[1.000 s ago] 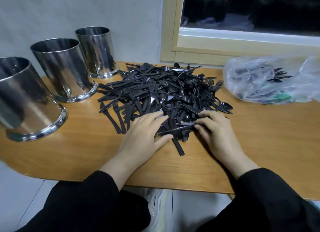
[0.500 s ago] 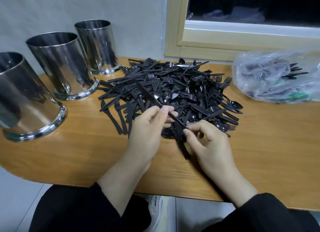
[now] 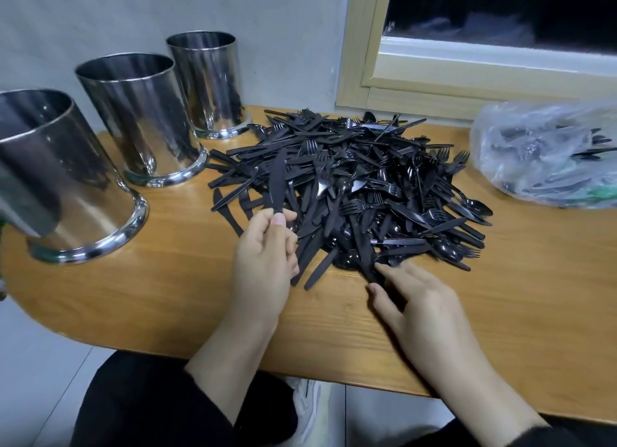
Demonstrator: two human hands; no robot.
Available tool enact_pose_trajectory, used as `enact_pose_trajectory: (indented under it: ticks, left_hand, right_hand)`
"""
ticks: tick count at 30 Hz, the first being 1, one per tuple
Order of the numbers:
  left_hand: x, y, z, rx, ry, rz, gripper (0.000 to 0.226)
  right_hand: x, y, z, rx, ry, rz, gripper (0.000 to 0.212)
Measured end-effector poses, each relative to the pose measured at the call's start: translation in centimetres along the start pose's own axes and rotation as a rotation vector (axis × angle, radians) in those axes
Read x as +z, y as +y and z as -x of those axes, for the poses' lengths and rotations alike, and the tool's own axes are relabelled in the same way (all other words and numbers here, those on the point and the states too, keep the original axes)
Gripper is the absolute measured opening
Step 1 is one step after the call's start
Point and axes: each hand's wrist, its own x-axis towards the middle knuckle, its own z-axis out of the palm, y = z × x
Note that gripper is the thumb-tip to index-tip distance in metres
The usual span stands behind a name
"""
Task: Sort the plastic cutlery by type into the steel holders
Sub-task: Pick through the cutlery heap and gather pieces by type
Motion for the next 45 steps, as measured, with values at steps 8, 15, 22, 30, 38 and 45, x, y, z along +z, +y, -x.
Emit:
enact_pose_trajectory:
  ticks: [8, 15, 22, 30, 38, 45]
  left_hand:
    - [-0.2, 0.1, 0.2, -0.1, -0.003, 0.09, 0.032]
    - [1.6, 0.9, 3.0, -0.246, -0.115, 0.135, 0.039]
    - [5.7, 1.1, 3.3, -0.263, -0.178, 0.066, 0.039]
    - [9.0, 2.3, 0.9, -0.179, -0.24, 0.234, 0.025]
    - [8.0, 0.8, 0.1, -0.257, -0.278, 0.288, 0.032]
    - [8.0, 0.5, 0.2, -0.273, -0.266, 0.317, 0.031]
  right_hand:
    - [-1.1, 0.0, 0.2, -0.038, 0.165, -0.169, 0.024]
    - [-2.4, -1.4, 0.5, 0.023, 0.236, -0.442, 0.019]
    - [-2.4, -1.6, -0.2, -0.029, 0.18, -0.426, 0.016]
    - [-4.6, 6.5, -5.8, 0.133, 0.048, 0.024, 0.021]
    - [-3.7, 6.3, -10.2, 0.115, -0.195, 0.239, 0.033]
    - [-3.5, 6.0, -10.5, 0.051, -0.15, 0.313, 0.02]
